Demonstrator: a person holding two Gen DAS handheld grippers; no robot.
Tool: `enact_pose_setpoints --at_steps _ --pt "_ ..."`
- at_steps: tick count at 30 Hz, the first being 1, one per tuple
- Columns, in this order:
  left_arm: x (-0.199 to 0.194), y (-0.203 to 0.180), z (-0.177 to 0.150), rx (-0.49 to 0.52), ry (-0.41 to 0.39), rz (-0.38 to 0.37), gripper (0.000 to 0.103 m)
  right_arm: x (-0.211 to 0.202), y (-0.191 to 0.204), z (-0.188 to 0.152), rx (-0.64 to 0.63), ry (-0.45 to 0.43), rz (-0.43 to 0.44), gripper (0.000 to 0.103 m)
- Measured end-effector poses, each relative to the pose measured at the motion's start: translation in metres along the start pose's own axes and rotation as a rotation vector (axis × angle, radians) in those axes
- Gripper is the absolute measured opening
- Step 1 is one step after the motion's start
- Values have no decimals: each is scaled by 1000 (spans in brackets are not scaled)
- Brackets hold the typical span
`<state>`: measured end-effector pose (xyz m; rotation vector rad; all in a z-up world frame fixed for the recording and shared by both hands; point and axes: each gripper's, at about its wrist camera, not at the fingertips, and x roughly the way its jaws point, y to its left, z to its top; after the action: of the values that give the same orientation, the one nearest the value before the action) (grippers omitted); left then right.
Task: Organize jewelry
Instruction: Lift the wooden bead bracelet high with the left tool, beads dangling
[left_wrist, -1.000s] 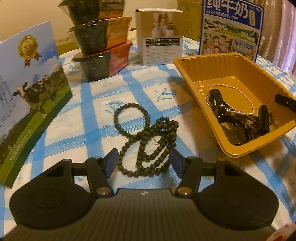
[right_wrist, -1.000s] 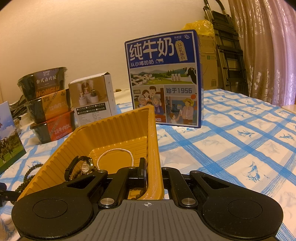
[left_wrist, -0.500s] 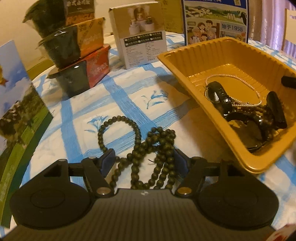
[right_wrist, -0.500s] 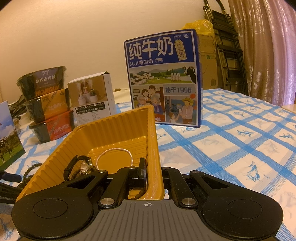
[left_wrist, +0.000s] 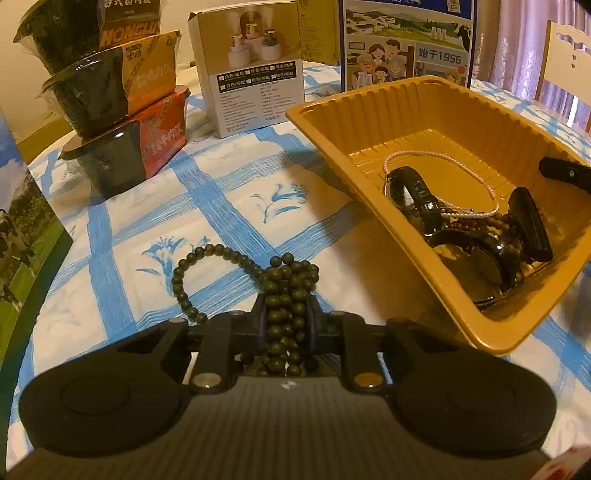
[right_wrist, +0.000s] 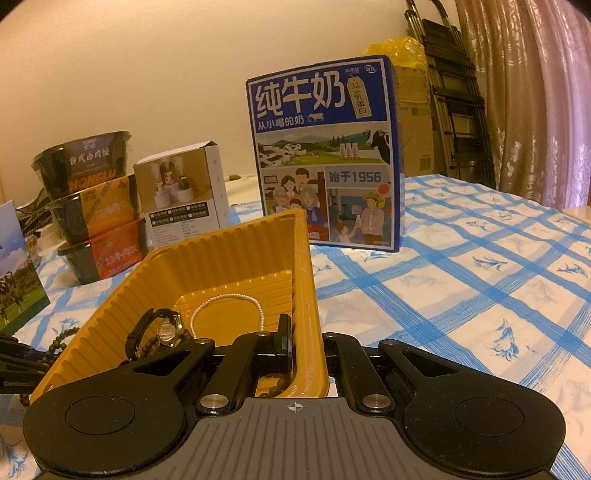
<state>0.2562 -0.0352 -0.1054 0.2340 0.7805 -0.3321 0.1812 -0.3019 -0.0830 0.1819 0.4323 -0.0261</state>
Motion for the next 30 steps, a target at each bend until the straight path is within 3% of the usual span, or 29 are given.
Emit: enact_pose_setpoints --at_steps 8,30 --pt "-35 8 8 -29 -39 27 7 0 0 -1 2 -4 4 4" --pt "-194 30 103 -71 -293 66 7 1 2 3 -11 -30 34 4"
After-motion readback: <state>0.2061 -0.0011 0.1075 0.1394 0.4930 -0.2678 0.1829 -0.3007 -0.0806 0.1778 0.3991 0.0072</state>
